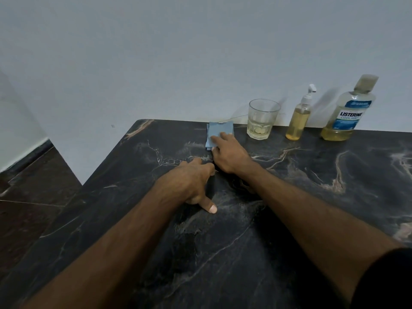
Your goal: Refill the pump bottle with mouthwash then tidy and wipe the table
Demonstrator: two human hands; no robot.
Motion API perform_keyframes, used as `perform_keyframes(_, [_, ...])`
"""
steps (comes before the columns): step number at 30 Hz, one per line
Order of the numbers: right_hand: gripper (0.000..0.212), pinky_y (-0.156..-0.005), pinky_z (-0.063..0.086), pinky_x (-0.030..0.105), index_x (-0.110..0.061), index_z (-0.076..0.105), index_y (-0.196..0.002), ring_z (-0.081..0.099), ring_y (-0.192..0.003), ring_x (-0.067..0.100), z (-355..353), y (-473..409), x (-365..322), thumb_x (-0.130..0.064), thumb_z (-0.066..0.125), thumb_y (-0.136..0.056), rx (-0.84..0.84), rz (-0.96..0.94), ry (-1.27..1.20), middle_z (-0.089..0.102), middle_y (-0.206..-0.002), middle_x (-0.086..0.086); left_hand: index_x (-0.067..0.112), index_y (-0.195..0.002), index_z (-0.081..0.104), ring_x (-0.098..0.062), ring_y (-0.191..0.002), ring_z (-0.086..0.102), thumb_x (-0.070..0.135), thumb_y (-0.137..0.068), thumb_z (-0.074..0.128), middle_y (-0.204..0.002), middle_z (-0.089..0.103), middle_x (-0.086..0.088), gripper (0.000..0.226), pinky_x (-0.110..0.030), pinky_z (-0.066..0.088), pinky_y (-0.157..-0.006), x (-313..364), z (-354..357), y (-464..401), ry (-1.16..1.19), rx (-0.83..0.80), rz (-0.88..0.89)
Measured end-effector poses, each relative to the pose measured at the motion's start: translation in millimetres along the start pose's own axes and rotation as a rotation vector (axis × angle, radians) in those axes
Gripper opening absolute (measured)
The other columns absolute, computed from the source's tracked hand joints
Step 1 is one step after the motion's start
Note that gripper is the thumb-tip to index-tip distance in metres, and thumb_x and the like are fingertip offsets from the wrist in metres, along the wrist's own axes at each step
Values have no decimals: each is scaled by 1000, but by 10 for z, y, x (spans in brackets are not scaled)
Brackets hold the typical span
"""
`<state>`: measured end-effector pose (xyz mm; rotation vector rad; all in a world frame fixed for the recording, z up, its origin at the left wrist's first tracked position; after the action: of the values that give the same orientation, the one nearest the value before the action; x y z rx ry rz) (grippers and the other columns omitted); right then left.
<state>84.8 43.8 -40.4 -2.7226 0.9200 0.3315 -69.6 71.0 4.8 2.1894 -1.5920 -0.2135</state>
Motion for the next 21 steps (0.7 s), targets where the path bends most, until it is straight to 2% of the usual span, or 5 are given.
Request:
perform_keyframes(3, [41, -106, 35, 45, -7, 44, -138, 40, -123, 36, -19, -28, -13, -19, 39, -99, -39, 0, 16, 44, -136, 20, 22, -142, 35, -32, -132, 38, 48, -71, 81, -144, 36, -6, 89, -52, 41, -106, 17, -6, 2, -9, -14, -8])
perform_keyframes(10, [40, -105, 37, 43, -9, 45, -138, 40, -124, 33, -25, -91, -62, -21, 44, -100, 1, 10, 35, 45, -138, 17, 21, -144, 34, -32, -133, 37, 48, -72, 80, -146, 35, -7, 90, -52, 41, -106, 18, 6, 7, -13, -13, -7])
perform_keyframes(14, [39, -107, 36, 44, -9, 45, -138, 40, -125, 32, -11, -84, -66, -22, 39, -102, 10, 6, 40, 44, -139, 17, 21, -144, 34, -32, -134, 36, 47, -72, 80, -147, 34, -6, 89, -52, 41, -107, 15, 11, 12, -2, -14, -7])
perform_keyframes(21, [52, -119, 17, 39, -12, 30, -150, 20, -142, 34, -76, 158, -26, -31, 41, -103, 14, 23, -60, 26, -153, 18, 21, -149, 30, -32, -138, 33, 44, -75, 79, -150, 32, -6, 92, -52, 38, -110, 22, 26, 54, 63, 16, -8])
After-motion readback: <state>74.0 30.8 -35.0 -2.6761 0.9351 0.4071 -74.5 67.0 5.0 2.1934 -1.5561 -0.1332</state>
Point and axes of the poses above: each hand's wrist, its own y-axis away from the middle knuckle, its own z-axis out of the palm, x = y × z, the point moved 4 cm from there along -y, towards the middle knuckle
